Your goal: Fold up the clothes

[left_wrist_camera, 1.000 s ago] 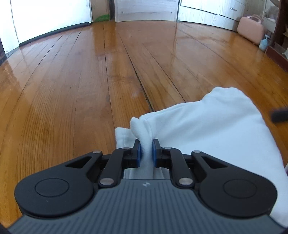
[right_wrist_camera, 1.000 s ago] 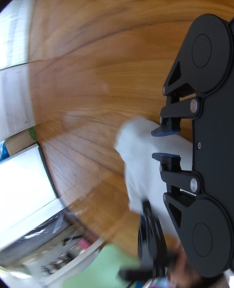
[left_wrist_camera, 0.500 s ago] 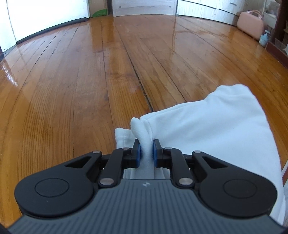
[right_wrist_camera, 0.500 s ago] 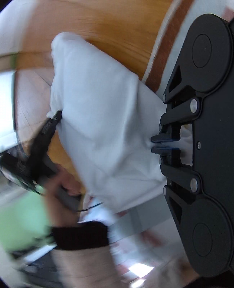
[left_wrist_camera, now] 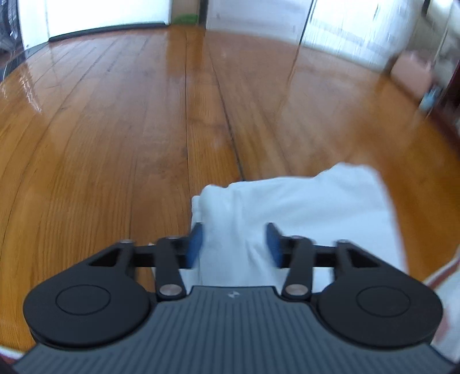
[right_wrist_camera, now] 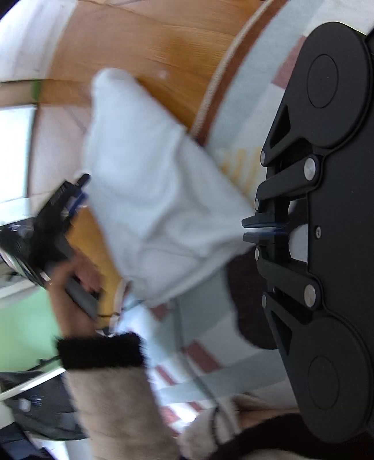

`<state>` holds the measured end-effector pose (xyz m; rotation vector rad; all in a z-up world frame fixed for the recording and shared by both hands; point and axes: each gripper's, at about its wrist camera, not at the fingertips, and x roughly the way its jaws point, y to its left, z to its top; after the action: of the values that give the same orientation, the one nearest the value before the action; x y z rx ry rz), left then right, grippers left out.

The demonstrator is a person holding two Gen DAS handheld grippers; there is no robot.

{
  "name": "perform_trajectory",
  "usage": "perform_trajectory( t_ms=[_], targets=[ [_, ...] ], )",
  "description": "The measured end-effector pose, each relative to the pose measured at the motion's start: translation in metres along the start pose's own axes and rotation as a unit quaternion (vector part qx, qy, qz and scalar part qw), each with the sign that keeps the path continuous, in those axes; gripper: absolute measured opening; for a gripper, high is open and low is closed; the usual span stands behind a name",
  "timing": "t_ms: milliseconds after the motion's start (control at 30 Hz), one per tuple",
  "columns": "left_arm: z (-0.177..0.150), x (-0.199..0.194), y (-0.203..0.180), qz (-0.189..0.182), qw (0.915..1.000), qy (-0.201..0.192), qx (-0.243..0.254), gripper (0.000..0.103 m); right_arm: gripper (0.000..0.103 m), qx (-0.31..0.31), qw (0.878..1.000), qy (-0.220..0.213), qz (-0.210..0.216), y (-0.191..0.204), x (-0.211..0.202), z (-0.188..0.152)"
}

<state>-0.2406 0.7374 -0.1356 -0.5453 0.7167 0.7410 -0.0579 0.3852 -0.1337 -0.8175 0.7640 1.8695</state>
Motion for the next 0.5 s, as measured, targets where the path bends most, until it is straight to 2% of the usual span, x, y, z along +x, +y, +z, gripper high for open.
perform_trajectory(
  t_ms=[33,67,100,167,233,267,300,333,400,433,500],
  targets=[
    [-0.008,-0.016,0.003,-0.010,0.9999,-0.008,-0.011,0.058,0.017,-0.004,1.000,-0.003,-0.009,0.003,0.001,0.002],
    [-0.017,-0.031,0.006,-0.020,0.9994,-0.015,-0.022,0.058,0.029,-0.008,1.000,-0.006,-0.018,0.005,0.002,0.004],
    [-0.027,-0.044,0.009,-0.029,0.9989,-0.019,-0.030,0.059,0.033,-0.012,1.000,-0.008,-0.027,0.008,0.004,0.005],
    [-0.052,-0.065,0.013,-0.038,0.9981,-0.016,-0.047,0.061,0.033,-0.020,0.999,-0.014,-0.045,0.013,0.006,0.009],
    [-0.074,-0.075,0.012,-0.040,0.9980,0.002,-0.048,0.061,0.033,-0.027,0.997,-0.019,-0.063,0.018,0.008,0.012],
    [-0.085,-0.077,0.010,-0.035,0.9983,0.016,-0.043,0.061,0.030,-0.031,0.997,-0.022,-0.072,0.020,0.009,0.014],
    [-0.096,-0.078,0.007,-0.030,0.9984,0.030,-0.037,0.061,0.007,-0.034,0.995,-0.020,-0.087,0.021,0.012,0.015],
    [-0.107,-0.078,0.003,-0.021,0.9982,0.047,-0.032,0.062,0.004,-0.035,0.993,-0.030,-0.105,0.024,0.005,0.015],
    [-0.130,-0.071,-0.004,0.006,0.9947,0.096,-0.035,0.062,0.004,-0.032,0.987,-0.057,-0.148,0.031,-0.018,0.012],
    [-0.137,-0.069,-0.007,0.013,0.9931,0.110,-0.037,0.062,0.003,-0.017,0.986,-0.060,-0.154,0.030,-0.028,0.008],
    [-0.147,-0.069,-0.012,0.017,0.9929,0.113,-0.032,0.062,0.003,0.017,0.987,-0.050,-0.153,0.024,-0.037,-0.002]
  ],
)
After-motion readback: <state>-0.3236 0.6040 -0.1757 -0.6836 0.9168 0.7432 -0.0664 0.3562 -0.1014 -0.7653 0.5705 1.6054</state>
